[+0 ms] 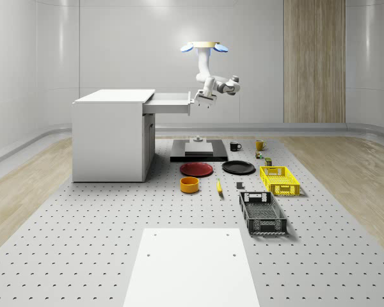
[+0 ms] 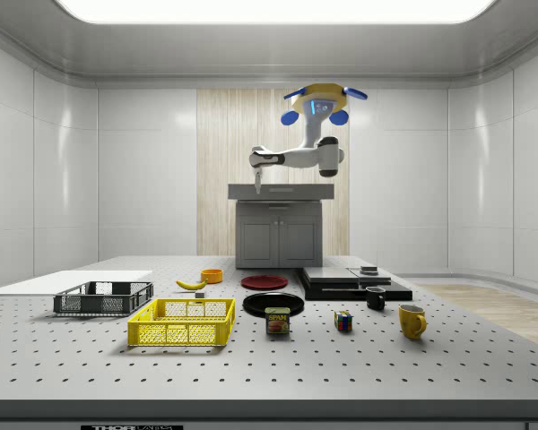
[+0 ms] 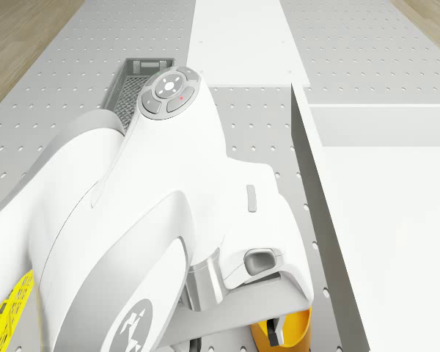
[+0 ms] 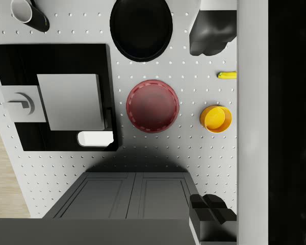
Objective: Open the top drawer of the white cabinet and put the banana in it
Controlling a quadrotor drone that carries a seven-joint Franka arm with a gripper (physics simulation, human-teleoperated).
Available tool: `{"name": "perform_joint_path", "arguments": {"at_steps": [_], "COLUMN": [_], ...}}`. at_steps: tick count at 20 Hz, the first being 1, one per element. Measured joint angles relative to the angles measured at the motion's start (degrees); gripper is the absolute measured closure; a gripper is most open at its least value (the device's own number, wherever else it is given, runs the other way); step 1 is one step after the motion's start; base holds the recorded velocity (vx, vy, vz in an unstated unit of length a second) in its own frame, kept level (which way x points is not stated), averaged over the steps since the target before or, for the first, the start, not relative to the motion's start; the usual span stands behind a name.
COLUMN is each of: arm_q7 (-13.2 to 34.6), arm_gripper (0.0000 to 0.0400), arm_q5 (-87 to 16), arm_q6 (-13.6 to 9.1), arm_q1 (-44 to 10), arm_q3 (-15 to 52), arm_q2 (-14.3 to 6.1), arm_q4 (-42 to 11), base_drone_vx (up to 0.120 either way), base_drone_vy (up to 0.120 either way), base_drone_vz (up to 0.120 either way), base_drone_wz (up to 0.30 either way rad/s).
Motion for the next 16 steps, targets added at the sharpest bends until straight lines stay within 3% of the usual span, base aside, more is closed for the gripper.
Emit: {"name": "perform_joint_path", "arguments": {"at_steps": [6,16], "arm_q7": [-4.70,-6.80], "arm_gripper": [0.0000,0.0000], "arm_q5": [1.63,1.55], "arm_q6": [-2.58,-2.45], "arm_q1": [4.68,6.85], "arm_q3": [-2.37,-3.27], "arm_q2": [-4.03,-7.30], "arm_q4": [-0.28,-0.27], "base_drone_vx": [0.120,0.120], "base_drone_vy": [0.120,0.116], "base_drone_vz": [0.000,0.000], "base_drone_wz": [0.000,0.000]}}
